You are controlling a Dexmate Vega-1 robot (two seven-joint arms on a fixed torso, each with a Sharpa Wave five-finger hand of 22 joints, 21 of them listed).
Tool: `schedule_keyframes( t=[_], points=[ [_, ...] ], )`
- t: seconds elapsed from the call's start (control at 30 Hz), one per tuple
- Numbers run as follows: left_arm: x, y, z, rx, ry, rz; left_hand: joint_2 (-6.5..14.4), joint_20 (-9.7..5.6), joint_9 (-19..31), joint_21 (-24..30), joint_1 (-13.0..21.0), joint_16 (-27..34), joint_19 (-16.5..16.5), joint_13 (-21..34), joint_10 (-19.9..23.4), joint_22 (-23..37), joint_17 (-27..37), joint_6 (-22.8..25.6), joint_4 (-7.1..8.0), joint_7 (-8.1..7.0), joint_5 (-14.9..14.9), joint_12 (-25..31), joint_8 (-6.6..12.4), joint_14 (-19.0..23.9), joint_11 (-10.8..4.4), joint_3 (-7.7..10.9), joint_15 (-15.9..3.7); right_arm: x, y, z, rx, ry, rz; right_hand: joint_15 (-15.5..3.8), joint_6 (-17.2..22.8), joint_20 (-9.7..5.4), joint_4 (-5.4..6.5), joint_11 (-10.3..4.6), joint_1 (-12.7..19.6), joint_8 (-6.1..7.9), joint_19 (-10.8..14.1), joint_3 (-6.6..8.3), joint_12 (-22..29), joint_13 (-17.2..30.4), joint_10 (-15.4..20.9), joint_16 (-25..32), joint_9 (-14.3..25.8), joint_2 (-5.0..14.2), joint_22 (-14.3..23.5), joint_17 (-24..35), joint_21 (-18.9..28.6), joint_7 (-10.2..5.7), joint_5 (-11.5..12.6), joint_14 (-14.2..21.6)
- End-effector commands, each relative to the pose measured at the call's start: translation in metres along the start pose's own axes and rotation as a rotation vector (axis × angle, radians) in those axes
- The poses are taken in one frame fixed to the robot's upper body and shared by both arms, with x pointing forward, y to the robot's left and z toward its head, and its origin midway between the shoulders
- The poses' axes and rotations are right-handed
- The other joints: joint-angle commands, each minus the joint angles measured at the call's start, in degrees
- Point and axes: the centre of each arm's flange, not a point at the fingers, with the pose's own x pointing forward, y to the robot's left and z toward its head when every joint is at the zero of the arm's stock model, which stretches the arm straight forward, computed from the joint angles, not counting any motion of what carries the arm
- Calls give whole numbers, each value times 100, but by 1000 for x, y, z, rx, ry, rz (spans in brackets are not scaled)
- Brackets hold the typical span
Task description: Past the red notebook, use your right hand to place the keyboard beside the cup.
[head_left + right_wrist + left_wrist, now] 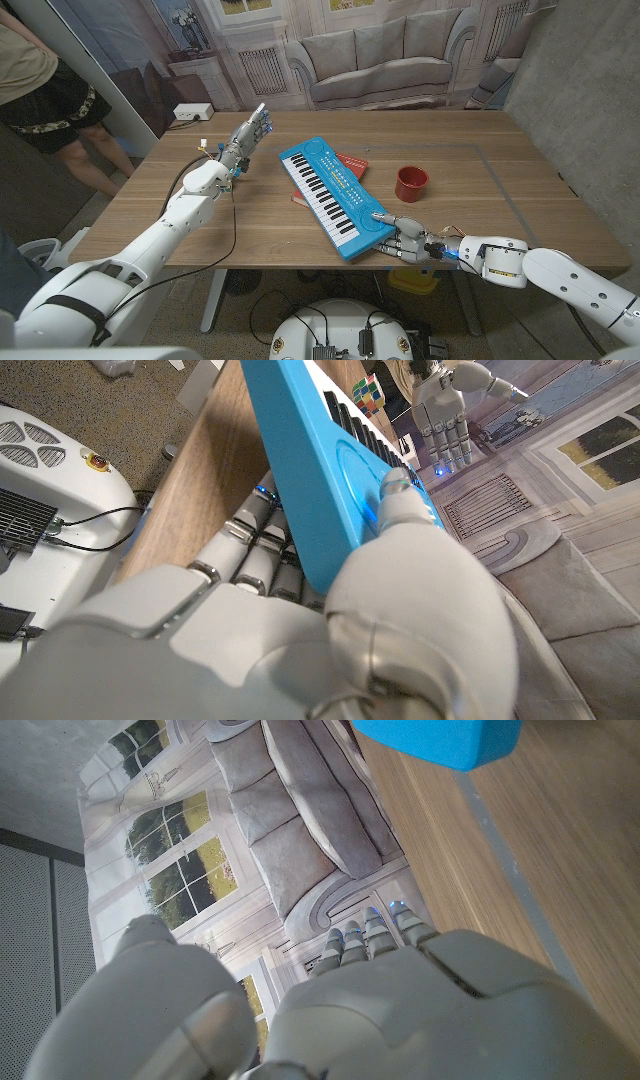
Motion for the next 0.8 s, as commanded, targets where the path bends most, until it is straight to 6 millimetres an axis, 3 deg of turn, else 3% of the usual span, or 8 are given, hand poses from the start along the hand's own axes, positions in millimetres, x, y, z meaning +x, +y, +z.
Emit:
schedule_keyframes(
  t=[0.03,0.07,0.23,0.4,0.8],
  points=[
    [-2,0,-1,-2,0,7,-6,52,18,4,31,-11,-28,23,-49,14,23,0,13,-5,-14,-1,18,-59,-23,-27,-4,-4,3,2,13,-11,-42,-99,212,-325,2,-40,95,88,158,-3,97,12,228,59,39,32,46,33,111,-47,-13,219],
    [-2,0,-1,-2,1,7,-5,51,18,4,32,-11,-28,23,-49,14,24,0,13,-2,-14,-1,18,-58,-21,-28,-9,-5,4,2,14,-13,-44,-107,260,-334,5,-36,103,105,206,-3,101,11,245,73,42,45,53,37,139,-62,-14,281],
    [-4,0,0,-1,0,14,-2,57,18,4,37,-12,-25,23,-42,14,24,3,13,-5,-16,4,20,-62,-29,-33,-1,-6,6,4,13,-17,-45,-233,466,-414,25,-380,160,168,400,-9,215,9,599,118,67,124,112,78,303,-112,-31,615],
    [-5,0,0,0,-1,18,0,60,18,3,40,-11,-24,23,-48,14,24,8,13,4,-18,3,22,-62,-21,-36,-5,-7,6,6,14,-17,-42,-300,709,-493,48,-378,180,247,566,-13,289,4,836,150,82,191,150,116,437,-109,-58,826],
    [-8,-2,2,5,0,26,5,79,18,2,47,-8,-22,23,-54,15,25,16,13,-1,-22,3,25,-57,-17,-45,-3,-8,0,3,61,-40,-61,-850,1803,-808,106,-528,237,489,1248,-32,552,-44,1995,369,13,437,328,180,1097,-342,-211,2000]
  ],
)
